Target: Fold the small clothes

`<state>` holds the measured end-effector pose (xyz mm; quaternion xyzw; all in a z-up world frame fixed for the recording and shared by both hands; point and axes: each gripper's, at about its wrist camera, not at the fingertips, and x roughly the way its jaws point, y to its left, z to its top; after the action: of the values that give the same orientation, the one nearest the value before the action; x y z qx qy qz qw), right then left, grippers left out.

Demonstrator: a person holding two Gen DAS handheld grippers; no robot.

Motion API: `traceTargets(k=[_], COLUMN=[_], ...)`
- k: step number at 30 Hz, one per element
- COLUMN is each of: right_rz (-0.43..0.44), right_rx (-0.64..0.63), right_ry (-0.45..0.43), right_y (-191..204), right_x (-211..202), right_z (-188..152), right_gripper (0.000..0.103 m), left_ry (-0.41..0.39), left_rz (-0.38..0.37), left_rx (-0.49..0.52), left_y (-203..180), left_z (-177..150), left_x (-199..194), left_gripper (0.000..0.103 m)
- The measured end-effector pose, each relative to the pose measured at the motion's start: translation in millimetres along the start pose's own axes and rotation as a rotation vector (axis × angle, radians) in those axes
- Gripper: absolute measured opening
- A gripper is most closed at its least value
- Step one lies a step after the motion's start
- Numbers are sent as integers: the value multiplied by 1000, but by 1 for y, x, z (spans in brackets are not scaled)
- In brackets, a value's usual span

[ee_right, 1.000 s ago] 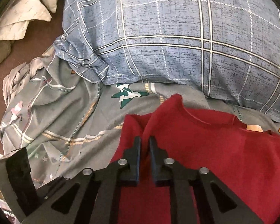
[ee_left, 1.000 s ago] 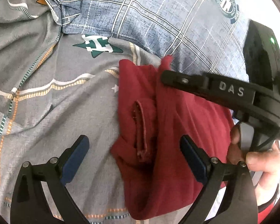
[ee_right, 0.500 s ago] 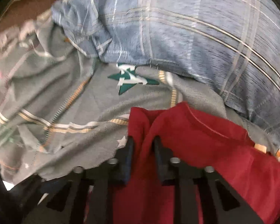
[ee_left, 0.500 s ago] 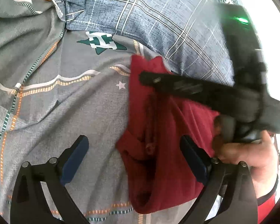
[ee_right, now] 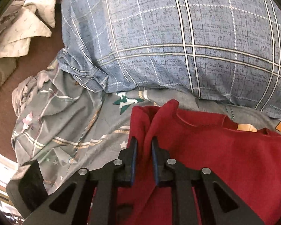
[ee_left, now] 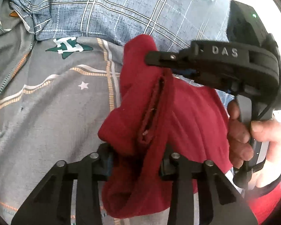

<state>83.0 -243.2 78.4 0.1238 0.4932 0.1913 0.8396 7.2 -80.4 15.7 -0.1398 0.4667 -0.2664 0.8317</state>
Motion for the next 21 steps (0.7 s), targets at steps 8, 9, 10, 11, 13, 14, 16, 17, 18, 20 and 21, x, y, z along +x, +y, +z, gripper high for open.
traceTargets(k=[8, 9, 10, 11, 13, 14, 16, 17, 18, 20, 21], right_rz=[-31, -41, -55, -75, -99, -114, -154, -182, -185, -162, -157], right_rx=[-18, -37, -52, -67, -90, -111, -152, -170, -165, -135, -134], right_ry=[32, 43, 66, 105, 157, 181, 172, 147, 128, 93, 86], right_y=[24, 29, 31, 34, 36, 38, 42, 43, 41, 34, 32], right_x=[14, 19, 25, 34, 49, 57, 62, 61, 59, 51, 49], right_z=[8, 10, 10, 11, 11, 9, 5, 2, 1, -1, -1], right_gripper=[82, 82, 82, 82, 80, 76, 32, 26, 24, 20, 20], left_ry=[-31, -31, -32, -31, -28, -26, -25, -24, -23, -29, -34], left_rz=[-9, -9, -9, -9, -3, 5, 24, 32, 36, 52, 65], left_rx=[26, 28, 29, 30, 35, 41, 51, 54, 54, 58, 65], left_y=[-8, -9, -9, -8, -9, -9, -10, -10, -13, -15, -16], left_z=[1, 1, 3, 3, 4, 3, 3, 3, 3, 3, 3], left_x=[-5, -6, -6, -6, -4, -3, -1, 0, 3, 4, 5], left_gripper=[27, 27, 27, 27, 27, 27, 27, 28, 29, 36, 43])
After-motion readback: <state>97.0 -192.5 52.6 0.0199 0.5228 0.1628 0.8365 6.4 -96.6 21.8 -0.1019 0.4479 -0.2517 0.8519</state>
